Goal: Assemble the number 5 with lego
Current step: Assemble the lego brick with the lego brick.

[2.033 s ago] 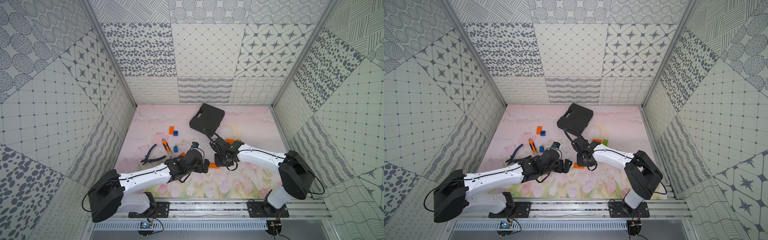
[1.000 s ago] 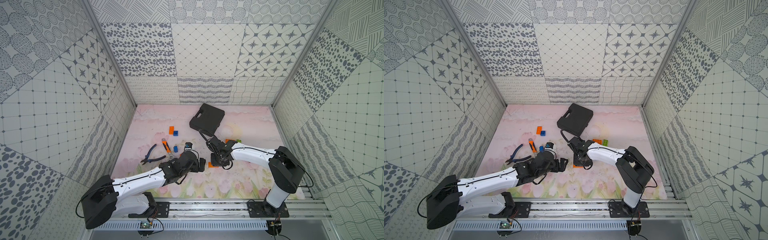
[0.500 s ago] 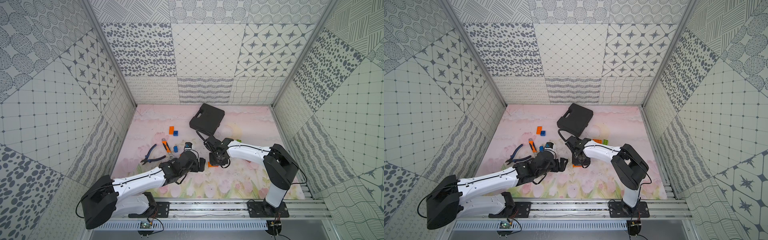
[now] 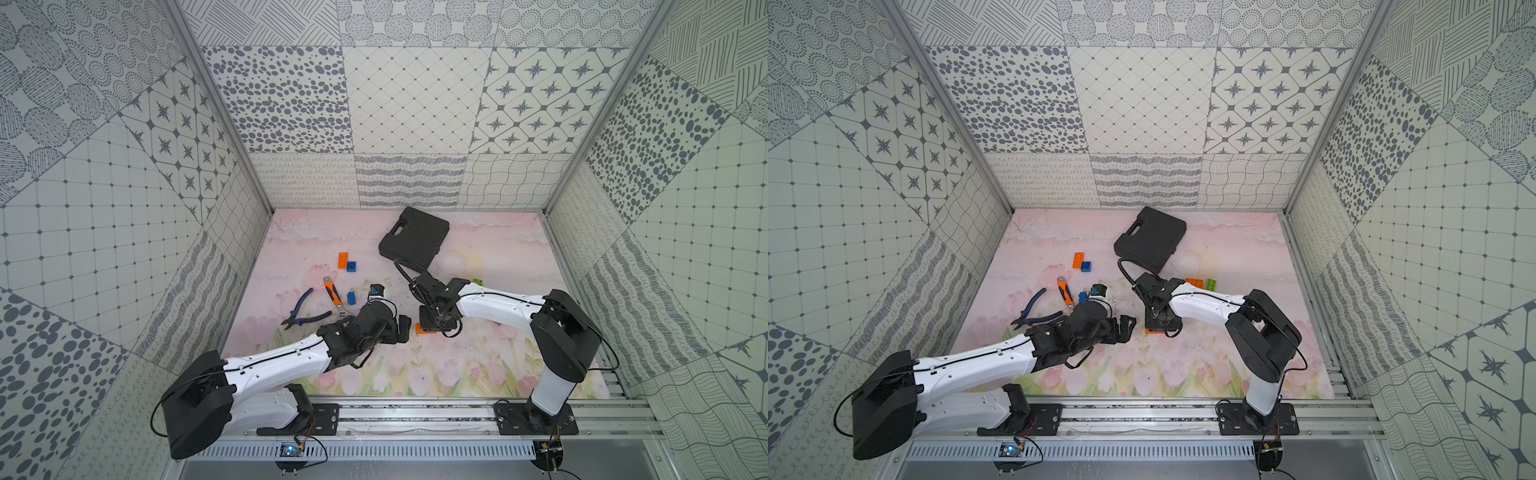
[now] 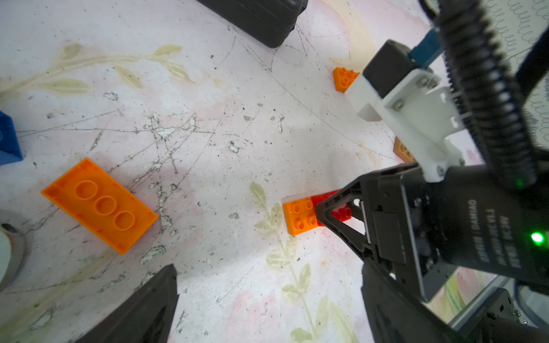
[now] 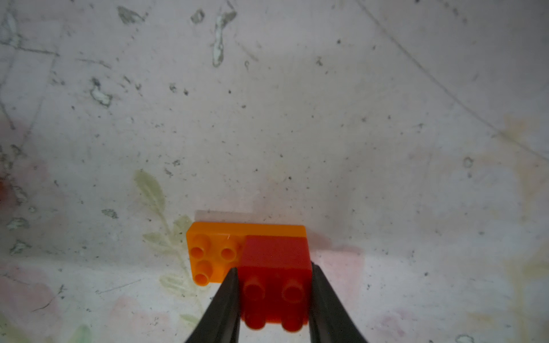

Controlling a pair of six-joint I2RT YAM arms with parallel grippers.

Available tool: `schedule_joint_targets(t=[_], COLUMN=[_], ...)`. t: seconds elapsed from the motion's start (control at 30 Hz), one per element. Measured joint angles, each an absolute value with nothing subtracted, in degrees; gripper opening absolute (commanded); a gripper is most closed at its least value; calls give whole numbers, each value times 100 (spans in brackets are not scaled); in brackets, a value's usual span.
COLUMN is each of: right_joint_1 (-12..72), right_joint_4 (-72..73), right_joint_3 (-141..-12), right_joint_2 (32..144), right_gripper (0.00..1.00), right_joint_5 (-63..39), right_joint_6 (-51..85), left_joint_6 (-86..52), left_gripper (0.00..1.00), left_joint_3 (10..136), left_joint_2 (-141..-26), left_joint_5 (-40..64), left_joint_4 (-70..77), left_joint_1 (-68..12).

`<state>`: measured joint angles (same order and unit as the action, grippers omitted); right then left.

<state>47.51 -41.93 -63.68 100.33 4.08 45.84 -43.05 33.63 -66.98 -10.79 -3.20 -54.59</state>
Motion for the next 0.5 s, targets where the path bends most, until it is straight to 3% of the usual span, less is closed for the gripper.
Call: schedule_joint_targets(t=[0.5], right_joint_1=[4491], right_joint_4=[-4174], right_joint_3=[-6191], right_joint_2=[9918], right_gripper=[46], right_joint_5=[298], right_joint_6=[4392], left_joint_6=[-4244], left_gripper=[100], left_joint_3=[3747], left_joint_2=[-7223], left_joint_5=[-799], left_joint_4=[-255], left_joint_1=[-5459])
